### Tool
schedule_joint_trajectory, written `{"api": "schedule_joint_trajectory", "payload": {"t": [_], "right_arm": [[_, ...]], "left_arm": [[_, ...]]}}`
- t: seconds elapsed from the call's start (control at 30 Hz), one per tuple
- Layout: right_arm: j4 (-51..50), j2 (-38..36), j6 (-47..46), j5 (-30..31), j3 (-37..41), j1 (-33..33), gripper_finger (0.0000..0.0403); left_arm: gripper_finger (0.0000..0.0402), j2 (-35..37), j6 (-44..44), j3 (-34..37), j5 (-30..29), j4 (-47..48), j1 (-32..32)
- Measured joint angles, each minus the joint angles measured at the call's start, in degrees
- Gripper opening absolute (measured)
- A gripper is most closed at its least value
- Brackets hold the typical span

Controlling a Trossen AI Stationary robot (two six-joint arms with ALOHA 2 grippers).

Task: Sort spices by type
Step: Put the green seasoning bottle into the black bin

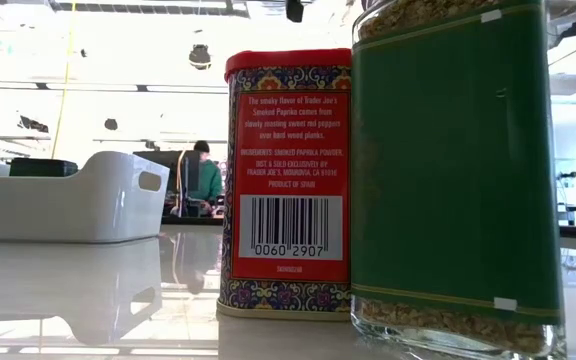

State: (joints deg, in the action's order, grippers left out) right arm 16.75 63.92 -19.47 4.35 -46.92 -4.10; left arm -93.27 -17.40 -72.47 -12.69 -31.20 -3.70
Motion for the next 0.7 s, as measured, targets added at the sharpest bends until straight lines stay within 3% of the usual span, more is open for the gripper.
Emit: {"api": "schedule_joint_trajectory", "payload": {"t": [0.47, 0.7], "right_arm": [[-2.56, -0.8, 1.18, -0.32, 0.0, 0.0, 0.0329], [-15.61, -6.49, 3.2, -0.39, 0.04, 0.73, 0.0333]], "left_arm": [[0.0195, -0.04, -0.38, 0.0, -0.31, 2.2, 0.07], [0.0195, -0.02, 2.29, 0.0, -0.09, 9.06, 0.07]]}}
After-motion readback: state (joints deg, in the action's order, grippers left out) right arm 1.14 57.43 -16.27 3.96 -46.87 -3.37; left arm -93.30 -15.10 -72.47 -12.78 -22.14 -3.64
